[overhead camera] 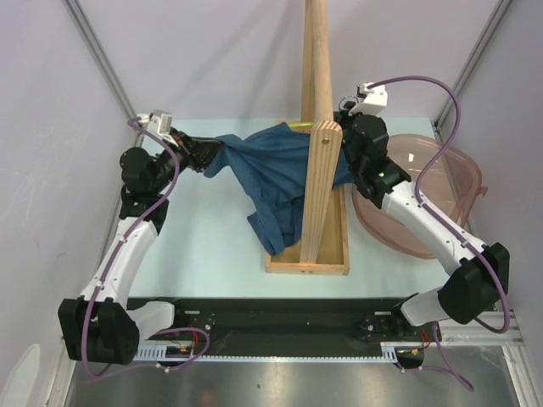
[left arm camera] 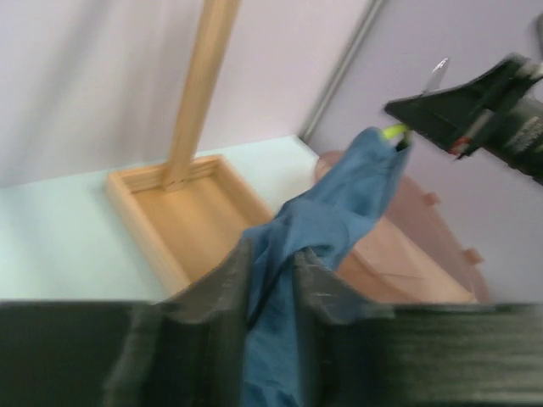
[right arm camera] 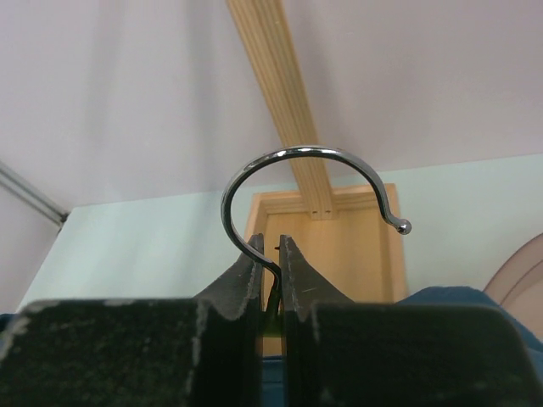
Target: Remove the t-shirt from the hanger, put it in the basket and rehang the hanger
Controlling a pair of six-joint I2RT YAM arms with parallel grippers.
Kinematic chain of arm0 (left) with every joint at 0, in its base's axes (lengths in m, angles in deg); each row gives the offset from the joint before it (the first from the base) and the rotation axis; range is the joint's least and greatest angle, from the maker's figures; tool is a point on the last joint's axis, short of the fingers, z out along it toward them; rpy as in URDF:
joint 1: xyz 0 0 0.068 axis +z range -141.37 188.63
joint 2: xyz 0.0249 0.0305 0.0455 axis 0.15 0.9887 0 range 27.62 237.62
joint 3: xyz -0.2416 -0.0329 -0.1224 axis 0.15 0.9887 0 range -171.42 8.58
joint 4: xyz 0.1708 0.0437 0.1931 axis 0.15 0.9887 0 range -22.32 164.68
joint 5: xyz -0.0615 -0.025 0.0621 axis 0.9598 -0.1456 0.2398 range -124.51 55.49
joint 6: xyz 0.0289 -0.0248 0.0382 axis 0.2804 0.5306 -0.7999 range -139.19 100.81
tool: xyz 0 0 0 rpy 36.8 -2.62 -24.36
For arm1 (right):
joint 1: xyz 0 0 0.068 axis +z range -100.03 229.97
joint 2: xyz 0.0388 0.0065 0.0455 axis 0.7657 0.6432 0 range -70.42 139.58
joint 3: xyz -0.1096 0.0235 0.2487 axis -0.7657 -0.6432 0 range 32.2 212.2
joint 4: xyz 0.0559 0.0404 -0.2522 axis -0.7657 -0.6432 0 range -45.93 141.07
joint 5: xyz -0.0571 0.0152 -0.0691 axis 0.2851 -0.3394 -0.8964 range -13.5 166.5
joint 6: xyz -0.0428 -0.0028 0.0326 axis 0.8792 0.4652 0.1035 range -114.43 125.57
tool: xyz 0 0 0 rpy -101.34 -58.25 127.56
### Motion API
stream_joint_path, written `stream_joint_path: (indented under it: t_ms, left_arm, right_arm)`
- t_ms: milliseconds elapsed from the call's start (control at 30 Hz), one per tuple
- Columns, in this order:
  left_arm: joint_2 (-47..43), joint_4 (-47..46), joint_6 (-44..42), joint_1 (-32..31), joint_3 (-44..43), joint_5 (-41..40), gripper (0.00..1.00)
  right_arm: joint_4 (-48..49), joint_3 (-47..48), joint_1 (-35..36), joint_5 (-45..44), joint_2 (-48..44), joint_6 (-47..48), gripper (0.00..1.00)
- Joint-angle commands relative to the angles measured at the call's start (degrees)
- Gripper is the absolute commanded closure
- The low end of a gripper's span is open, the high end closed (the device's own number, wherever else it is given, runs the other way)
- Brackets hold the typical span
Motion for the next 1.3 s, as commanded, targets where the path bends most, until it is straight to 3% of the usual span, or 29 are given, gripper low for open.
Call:
stream_joint_path:
  t_ms: [0, 133, 233, 433, 533, 633, 767, 833, 967, 1267]
  left_arm:
    - [-1.60, 14.44, -14.94, 0.03, -4.28, -3.73, 0.50]
    - [-2.22, 10.85, -11.45, 0.03, -4.55, 4.08, 0.29]
    - [-2.39, 8.38, -7.48, 0.12, -4.81, 7.44, 0.22]
    - [-2.48, 27.87, -12.73, 0.12, -11.57, -9.67, 0.23]
    - [-2.31, 27.99, -12.40, 0.12, -11.49, -10.94, 0.20]
    - [-1.96, 19.31, -8.28, 0.12, -9.21, 0.03, 0.19]
    - [-0.47, -4.90, -0.27, -2.41, -1.76, 9.37, 0.17]
    - [1.81, -5.08, -2.18, -5.66, -3.47, 10.69, 0.17]
    - [9.19, 6.09, -12.56, -14.63, -11.39, 9.29, 0.19]
    - [15.18, 1.88, -11.95, -16.66, -12.10, 9.46, 0.41]
  right_arm:
    - [1.87, 6.18, -0.37, 3.18, -0.79, 3.75, 1.00]
    - [-1.81, 10.75, 0.68, 5.91, 1.49, 7.79, 1.00]
    - [-4.10, 11.64, 1.91, 5.49, 2.55, 11.84, 1.00]
    - [-6.65, 10.41, 2.53, 4.42, 2.73, 15.97, 1.00]
    - [-9.37, 11.54, 2.62, 6.97, 4.13, 17.38, 1.00]
    - [-12.01, 14.17, 2.97, 7.41, 6.68, 18.96, 1.00]
    - [-14.65, 15.77, 2.79, 13.88, 8.09, 17.83, 1.00]
    - [-14.56, 15.68, 3.58, 18.81, 8.18, 17.56, 1.00]
    - [-15.27, 15.94, 5.16, 21.47, 8.62, 17.82, 1.00]
    - [-15.79, 14.98, 6.13, 24.47, 7.91, 17.12, 1.00]
